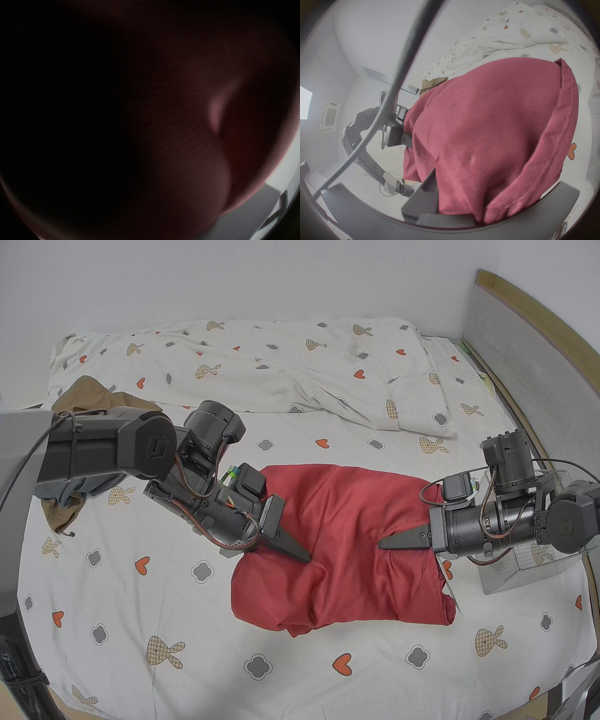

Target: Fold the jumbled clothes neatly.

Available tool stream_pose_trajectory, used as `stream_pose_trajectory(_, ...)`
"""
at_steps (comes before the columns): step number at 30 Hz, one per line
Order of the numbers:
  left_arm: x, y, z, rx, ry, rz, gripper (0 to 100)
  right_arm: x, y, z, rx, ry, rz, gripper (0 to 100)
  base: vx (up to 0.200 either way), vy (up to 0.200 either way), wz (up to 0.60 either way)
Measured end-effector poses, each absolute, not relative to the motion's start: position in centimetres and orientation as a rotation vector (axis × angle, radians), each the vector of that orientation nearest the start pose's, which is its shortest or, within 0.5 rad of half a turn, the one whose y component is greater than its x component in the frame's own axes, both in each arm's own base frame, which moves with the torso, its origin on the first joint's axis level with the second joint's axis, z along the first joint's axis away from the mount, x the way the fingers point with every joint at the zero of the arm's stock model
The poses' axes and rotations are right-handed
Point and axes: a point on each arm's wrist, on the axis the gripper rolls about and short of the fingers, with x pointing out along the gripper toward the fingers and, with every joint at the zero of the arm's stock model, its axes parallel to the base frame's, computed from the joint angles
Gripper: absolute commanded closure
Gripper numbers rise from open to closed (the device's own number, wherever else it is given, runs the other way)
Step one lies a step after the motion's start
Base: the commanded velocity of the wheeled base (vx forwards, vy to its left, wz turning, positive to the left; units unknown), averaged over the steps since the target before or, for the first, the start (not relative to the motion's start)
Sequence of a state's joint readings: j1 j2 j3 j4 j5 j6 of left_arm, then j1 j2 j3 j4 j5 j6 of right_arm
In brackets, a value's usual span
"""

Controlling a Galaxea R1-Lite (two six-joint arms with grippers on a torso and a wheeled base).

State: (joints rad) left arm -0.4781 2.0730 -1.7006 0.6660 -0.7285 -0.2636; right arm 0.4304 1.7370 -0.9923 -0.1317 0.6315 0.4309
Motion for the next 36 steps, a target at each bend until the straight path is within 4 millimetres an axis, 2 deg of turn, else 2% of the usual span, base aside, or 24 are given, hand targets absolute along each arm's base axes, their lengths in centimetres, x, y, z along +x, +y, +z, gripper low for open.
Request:
stream_pose_trajectory(15, 33.37, -18.94, 18.49, -0.349, 1.238, -0.940, 100, 27.60, 14.10, 17.57, 0.441, 0.854, 0.872, 100, 0.000, 0.000, 0.00)
stream_pose_trajectory(36, 33.41, -18.90, 18.61, -0.357, 1.239, -0.935, 100, 27.60, 13.97, 17.67, 0.444, 0.850, 0.869, 100, 0.000, -0.200, 0.00)
